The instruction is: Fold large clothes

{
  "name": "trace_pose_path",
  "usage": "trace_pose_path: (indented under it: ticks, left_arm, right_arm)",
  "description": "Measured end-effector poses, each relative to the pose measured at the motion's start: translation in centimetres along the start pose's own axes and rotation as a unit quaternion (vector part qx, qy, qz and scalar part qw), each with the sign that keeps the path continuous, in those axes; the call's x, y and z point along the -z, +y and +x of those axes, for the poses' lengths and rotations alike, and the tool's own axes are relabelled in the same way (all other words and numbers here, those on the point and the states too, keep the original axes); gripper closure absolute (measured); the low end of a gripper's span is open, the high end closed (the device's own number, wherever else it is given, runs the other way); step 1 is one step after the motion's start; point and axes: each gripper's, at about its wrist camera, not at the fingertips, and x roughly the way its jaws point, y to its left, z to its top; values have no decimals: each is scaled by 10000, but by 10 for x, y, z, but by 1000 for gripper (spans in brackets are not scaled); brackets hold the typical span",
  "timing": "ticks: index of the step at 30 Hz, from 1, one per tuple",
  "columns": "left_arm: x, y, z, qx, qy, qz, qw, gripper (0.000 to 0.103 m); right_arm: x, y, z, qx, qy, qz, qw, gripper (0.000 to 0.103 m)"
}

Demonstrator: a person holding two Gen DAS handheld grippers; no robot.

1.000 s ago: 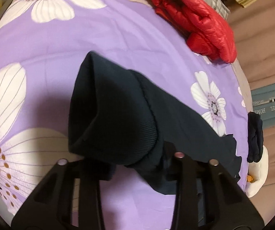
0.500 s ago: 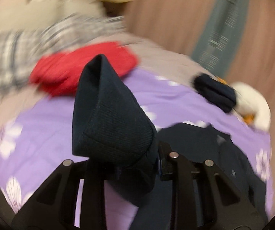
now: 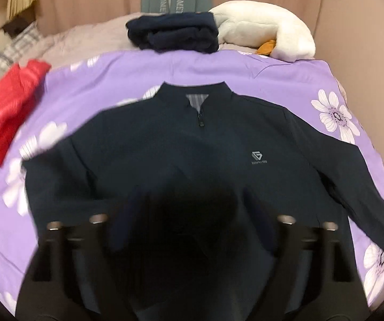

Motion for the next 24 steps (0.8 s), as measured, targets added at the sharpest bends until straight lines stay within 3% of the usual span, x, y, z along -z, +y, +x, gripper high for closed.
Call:
trace_pose_path:
  ticks: [3, 6, 9, 13, 16, 19, 20, 21, 22, 23, 24]
  left_arm:
    - [14, 21, -6, 382, 11, -256, 9989, 18]
    - [39, 80, -38, 906, -327, -904, 9912, 10]
    - [64, 135, -48, 923, -370, -1583, 9824, 9]
    - [119, 214, -46, 902, -117, -2674, 9593, 9]
    - [149, 248, -39, 1167, 58, -3327, 9358, 9]
    - [161, 261, -31, 1478, 88, -3684, 9178, 9]
    - [159, 261, -29, 1560, 67, -3718, 9151, 9]
    - [155, 259, -25, 1675, 38, -3730, 9126, 9]
    - [152, 259, -21, 1750, 34, -3739, 9108, 9]
    - [149, 259, -15, 1841, 44, -3775, 9075, 9]
    - [143, 259, -8, 1937, 71, -3821, 9036, 9]
  right_arm:
    - [-5, -10, 8, -62, 83, 177, 9998, 1]
    - [-17, -13, 24, -102, 166, 188, 9996, 1]
    - [-38, -14, 49, -329, 229, 221, 9990, 1]
    - [-77, -16, 99, -583, 385, 488, 9964, 1]
    - [-110, -21, 143, -345, 469, 815, 9950, 1]
    - [-133, -23, 180, -22, 510, 1080, 9928, 2]
    - [-135, -23, 186, 20, 497, 1120, 9925, 15]
    - [-139, -24, 193, 48, 491, 1164, 9920, 39]
    - [-142, -25, 200, -54, 540, 1237, 9908, 55]
    - [-144, -29, 204, -91, 545, 1292, 9901, 86]
    - [-146, -30, 205, -121, 525, 1299, 9901, 92]
